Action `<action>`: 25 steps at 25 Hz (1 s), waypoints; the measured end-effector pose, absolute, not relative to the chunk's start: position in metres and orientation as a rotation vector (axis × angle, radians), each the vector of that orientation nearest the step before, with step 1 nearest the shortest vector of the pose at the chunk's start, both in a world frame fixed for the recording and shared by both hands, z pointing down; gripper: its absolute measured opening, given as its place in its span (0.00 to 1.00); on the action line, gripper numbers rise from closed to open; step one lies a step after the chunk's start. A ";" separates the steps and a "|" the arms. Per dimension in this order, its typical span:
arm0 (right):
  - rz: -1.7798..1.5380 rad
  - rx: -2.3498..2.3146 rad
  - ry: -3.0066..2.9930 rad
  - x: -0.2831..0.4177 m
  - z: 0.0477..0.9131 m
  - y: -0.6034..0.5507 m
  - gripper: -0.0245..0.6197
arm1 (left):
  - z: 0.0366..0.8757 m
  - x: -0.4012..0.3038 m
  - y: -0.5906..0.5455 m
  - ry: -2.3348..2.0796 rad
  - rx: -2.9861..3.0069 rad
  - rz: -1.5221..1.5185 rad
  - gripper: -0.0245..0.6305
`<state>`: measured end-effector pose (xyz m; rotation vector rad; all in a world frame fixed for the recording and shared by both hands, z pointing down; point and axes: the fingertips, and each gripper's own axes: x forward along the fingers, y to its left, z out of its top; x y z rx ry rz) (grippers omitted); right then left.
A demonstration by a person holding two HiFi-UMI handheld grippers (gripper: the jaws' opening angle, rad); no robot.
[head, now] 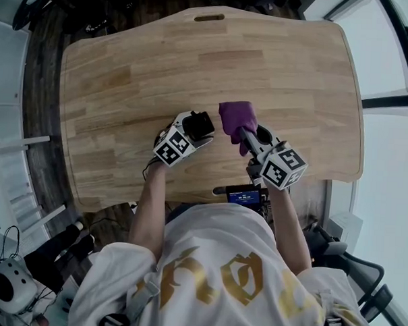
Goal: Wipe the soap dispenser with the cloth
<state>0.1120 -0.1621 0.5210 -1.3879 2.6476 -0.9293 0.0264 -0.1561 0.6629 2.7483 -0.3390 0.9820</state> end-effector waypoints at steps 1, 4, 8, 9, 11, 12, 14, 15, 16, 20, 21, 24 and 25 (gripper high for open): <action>-0.928 -1.387 2.651 0.112 0.520 -0.162 0.09 | 0.666 0.026 -0.156 -0.344 2.734 0.987 0.59; -0.931 -1.388 2.640 0.115 0.518 -0.163 0.09 | 0.672 0.027 -0.153 -0.349 2.708 1.033 0.59; -0.927 -1.361 2.626 0.111 0.513 -0.161 0.09 | 0.672 0.027 -0.150 -0.353 2.691 1.079 0.59; -0.921 -1.351 2.627 0.110 0.511 -0.161 0.09 | 0.672 0.027 -0.151 -0.353 2.683 1.085 0.59; -0.916 -1.342 2.625 0.109 0.509 -0.160 0.09 | 0.672 0.026 -0.149 -0.339 2.670 1.106 0.59; -0.917 -1.343 2.625 0.109 0.509 -0.159 0.09 | 0.673 0.026 -0.147 -0.326 2.665 1.122 0.59; -0.915 -1.343 2.627 0.108 0.507 -0.159 0.09 | 0.673 0.022 -0.144 -0.299 2.653 1.158 0.59; -0.911 -1.342 2.630 0.108 0.505 -0.159 0.09 | 0.673 0.021 -0.143 -0.285 2.647 1.175 0.59; -0.908 -1.341 2.631 0.108 0.504 -0.158 0.09 | 0.672 0.020 -0.142 -0.271 2.643 1.195 0.59; -0.904 -1.359 2.631 0.107 0.501 -0.156 0.09 | 0.671 0.013 -0.139 -0.231 2.623 1.254 0.59; -0.892 -1.369 2.632 0.107 0.499 -0.155 0.09 | 0.672 0.010 -0.139 -0.241 2.605 1.239 0.59; -0.839 -1.425 2.637 0.111 0.495 -0.152 0.09 | 0.665 0.002 -0.141 -0.346 2.555 1.091 0.59; -0.829 -1.444 2.637 0.112 0.493 -0.152 0.09 | 0.660 -0.001 -0.142 -0.395 2.545 1.032 0.59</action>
